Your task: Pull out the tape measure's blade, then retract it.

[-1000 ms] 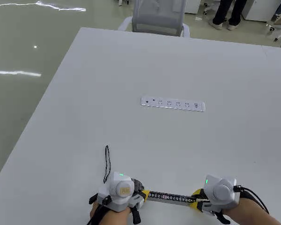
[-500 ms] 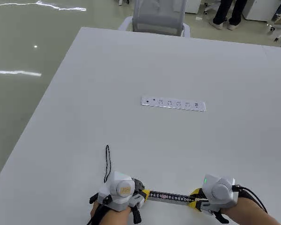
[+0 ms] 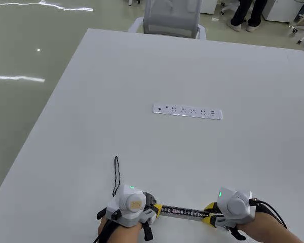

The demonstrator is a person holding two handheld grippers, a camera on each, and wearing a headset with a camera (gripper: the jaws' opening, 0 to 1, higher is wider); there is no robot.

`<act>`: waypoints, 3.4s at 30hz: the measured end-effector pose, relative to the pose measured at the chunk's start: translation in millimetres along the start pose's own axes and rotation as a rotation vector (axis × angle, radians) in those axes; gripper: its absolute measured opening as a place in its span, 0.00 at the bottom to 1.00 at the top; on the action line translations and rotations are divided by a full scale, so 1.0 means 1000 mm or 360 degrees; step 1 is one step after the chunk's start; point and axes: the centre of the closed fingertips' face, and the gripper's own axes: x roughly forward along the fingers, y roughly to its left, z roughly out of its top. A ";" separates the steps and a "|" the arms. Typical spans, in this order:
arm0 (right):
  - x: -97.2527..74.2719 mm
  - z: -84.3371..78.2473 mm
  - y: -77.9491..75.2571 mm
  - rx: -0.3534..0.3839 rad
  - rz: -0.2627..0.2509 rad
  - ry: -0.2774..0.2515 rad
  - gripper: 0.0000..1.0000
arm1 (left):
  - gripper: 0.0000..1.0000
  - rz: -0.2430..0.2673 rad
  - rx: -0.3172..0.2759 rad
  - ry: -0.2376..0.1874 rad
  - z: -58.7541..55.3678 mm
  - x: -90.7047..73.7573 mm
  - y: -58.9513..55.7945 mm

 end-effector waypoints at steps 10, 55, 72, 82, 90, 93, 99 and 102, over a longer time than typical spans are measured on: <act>0.002 0.005 0.001 -0.0009 0.0004 -0.0001 0.14 | 0.65 0.0000 0.0000 0.0002 0.000 -0.001 0.000; 0.012 0.016 0.005 -0.0023 0.0020 -0.0012 0.14 | 0.65 -0.0001 0.0002 0.0007 -0.001 0.002 0.000; 0.014 0.023 0.007 -0.0032 0.0024 -0.0021 0.14 | 0.65 -0.0001 -0.0002 0.0010 -0.001 0.002 0.000; 0.017 0.027 0.007 -0.0042 0.0030 -0.0020 0.14 | 0.65 -0.0001 -0.0002 0.0011 -0.001 0.003 0.000; 0.019 0.029 0.008 -0.0045 0.0030 -0.0024 0.14 | 0.65 -0.0002 -0.0003 0.0011 -0.001 0.002 0.000; 0.018 0.029 0.009 -0.0046 0.0031 -0.0023 0.14 | 0.65 -0.0001 -0.0004 0.0010 -0.001 0.002 0.000; 0.020 0.031 0.009 -0.0052 0.0031 -0.0026 0.14 | 0.65 -0.0001 -0.0005 0.0011 -0.001 0.001 0.000; 0.022 0.032 0.010 -0.0052 0.0033 -0.0029 0.14 | 0.65 -0.0002 -0.0003 0.0010 0.000 0.001 -0.001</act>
